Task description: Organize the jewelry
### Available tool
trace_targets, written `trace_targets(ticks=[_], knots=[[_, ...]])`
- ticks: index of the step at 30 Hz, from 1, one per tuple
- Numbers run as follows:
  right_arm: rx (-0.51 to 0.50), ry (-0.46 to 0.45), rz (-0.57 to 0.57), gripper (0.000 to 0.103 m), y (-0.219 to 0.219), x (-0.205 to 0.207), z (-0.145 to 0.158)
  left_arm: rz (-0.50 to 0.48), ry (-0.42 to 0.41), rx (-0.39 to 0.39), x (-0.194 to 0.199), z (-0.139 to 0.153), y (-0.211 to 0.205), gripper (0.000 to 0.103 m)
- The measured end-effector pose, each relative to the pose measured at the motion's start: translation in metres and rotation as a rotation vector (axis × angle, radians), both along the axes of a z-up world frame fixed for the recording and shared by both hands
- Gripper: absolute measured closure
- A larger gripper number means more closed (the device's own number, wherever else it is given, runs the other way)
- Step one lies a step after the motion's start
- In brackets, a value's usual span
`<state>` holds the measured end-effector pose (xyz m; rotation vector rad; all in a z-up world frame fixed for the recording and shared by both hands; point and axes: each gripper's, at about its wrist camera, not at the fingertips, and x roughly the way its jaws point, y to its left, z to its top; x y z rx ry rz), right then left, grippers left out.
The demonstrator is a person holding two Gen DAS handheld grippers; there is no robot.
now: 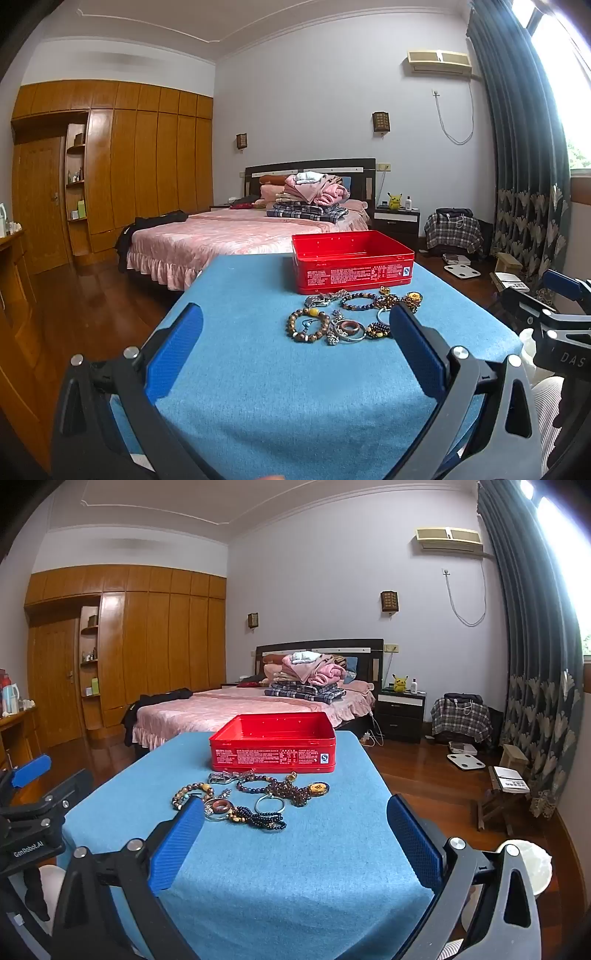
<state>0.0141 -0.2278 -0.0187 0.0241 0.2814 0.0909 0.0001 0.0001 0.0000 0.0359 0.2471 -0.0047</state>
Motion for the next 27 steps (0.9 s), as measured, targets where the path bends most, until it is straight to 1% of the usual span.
trace_targets(ticks=[20,27], knots=[[0.001,0.003,0.0,0.006,0.0003,0.0003,-0.0009,0.005,-0.003,0.008,0.0032,-0.0005,-0.0067,0.005],[0.0,0.003,0.0,0.006,0.0014,-0.0001,-0.0013,0.006,-0.005,0.009,0.0013,-0.0011,-0.0022,0.005]])
